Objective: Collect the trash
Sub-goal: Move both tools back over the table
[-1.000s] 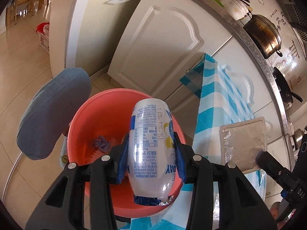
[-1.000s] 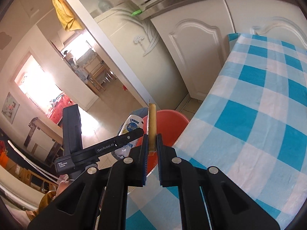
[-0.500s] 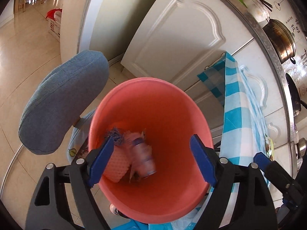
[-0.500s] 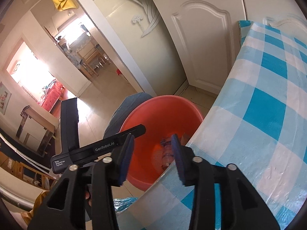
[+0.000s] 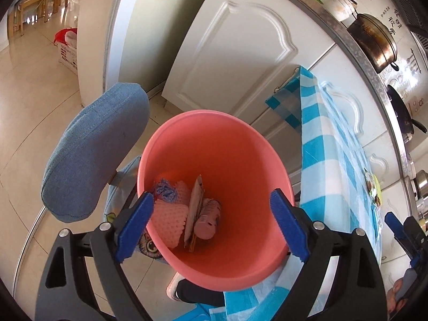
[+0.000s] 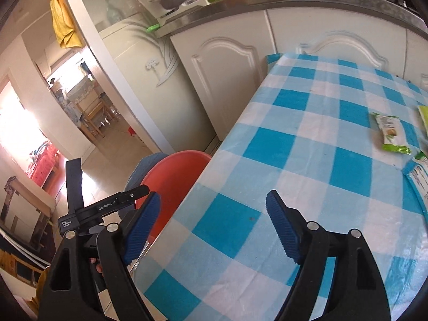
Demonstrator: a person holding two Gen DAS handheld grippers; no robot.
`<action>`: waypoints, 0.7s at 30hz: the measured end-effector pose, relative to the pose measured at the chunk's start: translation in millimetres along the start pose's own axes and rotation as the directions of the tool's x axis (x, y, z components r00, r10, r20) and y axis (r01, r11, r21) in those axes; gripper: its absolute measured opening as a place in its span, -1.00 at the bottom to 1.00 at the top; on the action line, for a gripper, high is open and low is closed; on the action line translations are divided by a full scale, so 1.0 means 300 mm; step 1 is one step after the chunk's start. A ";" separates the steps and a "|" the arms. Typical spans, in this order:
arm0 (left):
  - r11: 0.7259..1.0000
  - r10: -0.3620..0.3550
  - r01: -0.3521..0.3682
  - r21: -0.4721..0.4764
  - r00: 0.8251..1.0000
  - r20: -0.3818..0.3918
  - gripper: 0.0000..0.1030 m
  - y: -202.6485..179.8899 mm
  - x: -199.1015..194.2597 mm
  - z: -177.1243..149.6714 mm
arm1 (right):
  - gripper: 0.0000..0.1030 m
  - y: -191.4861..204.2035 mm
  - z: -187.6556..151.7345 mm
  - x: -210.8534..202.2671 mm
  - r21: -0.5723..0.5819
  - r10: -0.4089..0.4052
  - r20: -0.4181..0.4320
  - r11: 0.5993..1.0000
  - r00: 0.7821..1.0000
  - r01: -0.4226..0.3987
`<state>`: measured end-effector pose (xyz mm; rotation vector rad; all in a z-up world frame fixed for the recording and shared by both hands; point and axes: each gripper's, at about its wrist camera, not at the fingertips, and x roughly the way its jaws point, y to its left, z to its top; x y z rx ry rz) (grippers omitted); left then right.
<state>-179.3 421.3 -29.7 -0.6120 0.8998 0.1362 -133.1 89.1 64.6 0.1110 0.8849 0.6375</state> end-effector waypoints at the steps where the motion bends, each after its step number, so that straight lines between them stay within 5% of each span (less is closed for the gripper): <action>1: 1.000 -0.001 0.001 0.001 1.000 -0.002 0.73 -0.001 -0.004 -0.004 | 0.57 -0.009 0.008 -0.018 0.006 -0.020 0.010 1.000 1.000 0.020; 12: 0.998 -0.024 0.025 0.056 1.000 -0.004 0.73 -0.110 -0.077 -0.030 | 0.67 -0.256 0.004 -0.319 0.135 -0.148 0.132 0.982 0.980 0.130; 21: 0.990 -0.029 0.026 0.137 0.999 0.020 0.73 -0.271 -0.161 -0.064 | 0.73 -0.684 0.063 -0.507 0.305 -0.335 0.183 0.913 0.924 0.270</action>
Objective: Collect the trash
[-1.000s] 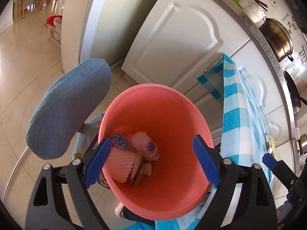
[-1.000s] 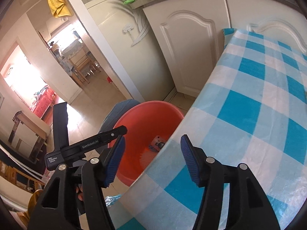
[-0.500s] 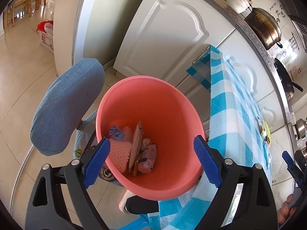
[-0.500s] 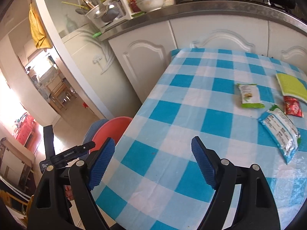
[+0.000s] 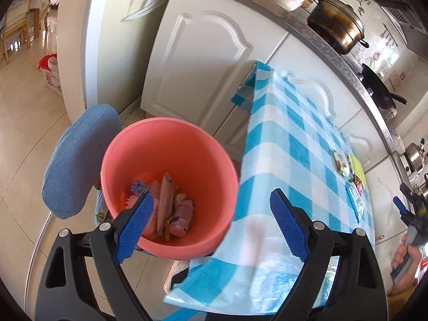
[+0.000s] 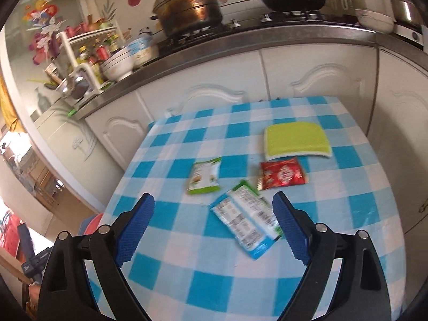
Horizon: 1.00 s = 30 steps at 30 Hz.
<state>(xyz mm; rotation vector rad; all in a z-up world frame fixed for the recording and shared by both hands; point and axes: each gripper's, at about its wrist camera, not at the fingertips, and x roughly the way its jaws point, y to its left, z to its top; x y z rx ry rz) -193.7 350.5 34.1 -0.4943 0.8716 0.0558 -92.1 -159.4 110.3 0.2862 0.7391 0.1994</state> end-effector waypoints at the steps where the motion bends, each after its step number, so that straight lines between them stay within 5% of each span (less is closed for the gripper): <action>1: 1.000 -0.002 0.002 0.014 1.000 -0.004 0.73 -0.026 -0.002 -0.003 | 0.73 -0.050 0.025 0.013 0.020 -0.015 0.001 1.000 1.000 0.015; 11: 0.986 -0.022 0.032 0.165 0.998 -0.060 0.73 -0.271 0.065 -0.019 | 0.73 -0.324 0.214 0.224 0.067 -0.133 0.005 0.989 0.991 0.133; 22: 0.947 -0.011 0.042 0.320 0.995 -0.098 0.73 -0.533 0.162 -0.044 | 0.73 -0.350 0.345 0.573 -0.107 -0.259 -0.077 0.962 0.963 0.251; 30: 0.918 -0.050 0.109 0.382 0.986 -0.161 0.73 -0.681 0.259 -0.077 | 0.73 -0.380 0.339 0.686 -0.154 -0.247 -0.166 0.963 0.955 0.223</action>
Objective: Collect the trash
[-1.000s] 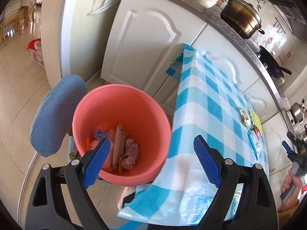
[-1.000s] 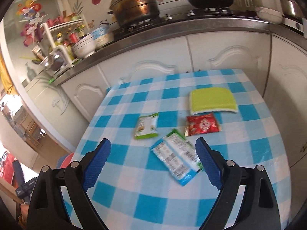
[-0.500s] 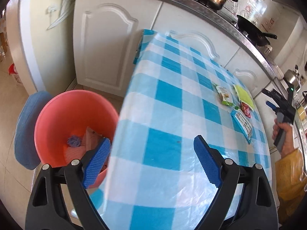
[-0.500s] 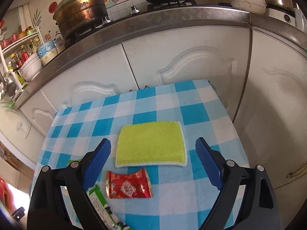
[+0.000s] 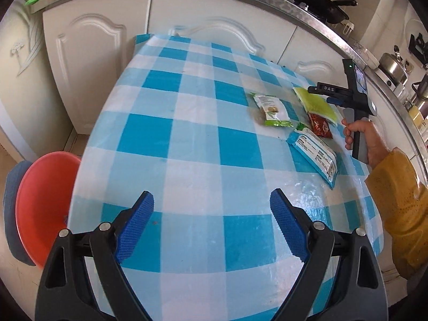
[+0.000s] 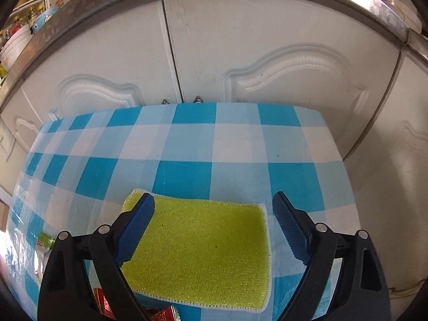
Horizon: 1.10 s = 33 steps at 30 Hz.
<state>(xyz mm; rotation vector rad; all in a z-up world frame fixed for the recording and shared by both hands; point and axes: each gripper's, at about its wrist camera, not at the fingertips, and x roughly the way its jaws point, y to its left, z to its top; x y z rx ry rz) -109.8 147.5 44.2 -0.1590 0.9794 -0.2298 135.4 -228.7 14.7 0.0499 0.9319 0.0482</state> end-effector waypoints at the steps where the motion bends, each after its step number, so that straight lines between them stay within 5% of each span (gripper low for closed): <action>1: 1.000 -0.006 0.006 0.011 1.000 -0.004 0.73 -0.016 0.011 0.003 | 0.73 0.001 -0.008 -0.008 -0.002 0.006 0.004 1.000 1.000 -0.006; 21: 0.988 -0.131 0.137 0.077 0.988 -0.077 0.73 -0.189 0.091 -0.039 | 0.73 0.169 -0.345 -0.238 0.068 0.151 0.011 0.986 0.989 -0.151; 29: 0.990 -0.127 0.130 0.058 0.990 -0.057 0.73 -0.167 0.078 -0.029 | 0.73 0.177 -0.430 -0.424 0.055 0.171 0.135 0.982 0.976 -0.180; 33: 0.995 -0.100 0.101 0.022 0.994 -0.041 0.73 -0.123 0.073 -0.015 | 0.73 0.221 -0.515 -0.486 -0.001 0.196 0.130 0.980 0.972 -0.197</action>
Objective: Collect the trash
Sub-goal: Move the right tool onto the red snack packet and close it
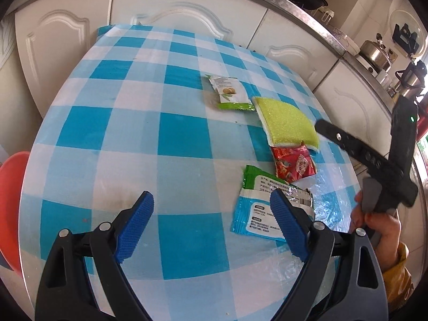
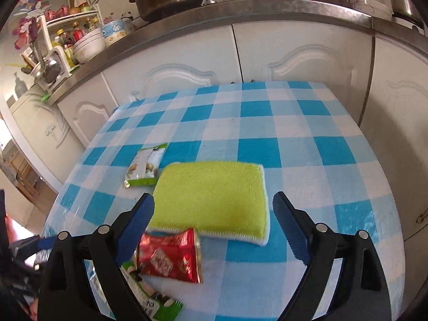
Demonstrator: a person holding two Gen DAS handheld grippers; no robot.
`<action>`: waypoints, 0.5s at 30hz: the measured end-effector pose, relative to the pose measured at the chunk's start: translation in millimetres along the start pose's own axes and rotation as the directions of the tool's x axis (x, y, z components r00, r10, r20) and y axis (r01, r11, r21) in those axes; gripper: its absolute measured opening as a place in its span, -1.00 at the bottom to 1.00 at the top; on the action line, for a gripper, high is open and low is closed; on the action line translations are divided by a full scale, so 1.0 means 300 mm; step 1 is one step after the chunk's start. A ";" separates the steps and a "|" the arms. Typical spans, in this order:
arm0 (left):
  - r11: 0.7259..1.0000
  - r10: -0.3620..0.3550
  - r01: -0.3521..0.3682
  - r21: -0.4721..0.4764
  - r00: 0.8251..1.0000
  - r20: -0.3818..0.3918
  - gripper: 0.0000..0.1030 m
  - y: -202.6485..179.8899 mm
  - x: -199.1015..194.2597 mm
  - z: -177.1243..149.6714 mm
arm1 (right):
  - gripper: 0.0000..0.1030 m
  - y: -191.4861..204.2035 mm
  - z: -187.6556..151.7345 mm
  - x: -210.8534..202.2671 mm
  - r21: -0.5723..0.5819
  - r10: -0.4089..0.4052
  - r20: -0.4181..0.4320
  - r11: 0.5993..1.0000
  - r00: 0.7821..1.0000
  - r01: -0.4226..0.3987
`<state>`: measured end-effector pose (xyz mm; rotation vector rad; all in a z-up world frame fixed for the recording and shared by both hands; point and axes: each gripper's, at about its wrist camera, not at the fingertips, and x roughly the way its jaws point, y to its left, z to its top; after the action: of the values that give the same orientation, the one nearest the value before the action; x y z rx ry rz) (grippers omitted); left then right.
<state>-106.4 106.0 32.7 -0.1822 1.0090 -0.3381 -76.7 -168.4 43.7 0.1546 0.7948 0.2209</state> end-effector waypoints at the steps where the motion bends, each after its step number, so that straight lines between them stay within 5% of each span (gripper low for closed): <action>1: 1.000 0.006 -0.006 -0.007 1.000 0.004 0.73 0.010 -0.001 0.003 | 0.73 0.020 -0.022 0.000 -0.018 0.001 -0.012 1.000 1.000 -0.002; 15: 0.997 0.054 -0.052 -0.049 0.998 0.035 0.73 0.050 0.016 0.068 | 0.73 0.162 -0.101 0.096 -0.148 -0.030 -0.106 0.989 0.994 0.014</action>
<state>-83.7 118.0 35.1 -0.2042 0.9847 -0.2617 -85.7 -112.5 13.6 -0.0053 0.8839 0.2678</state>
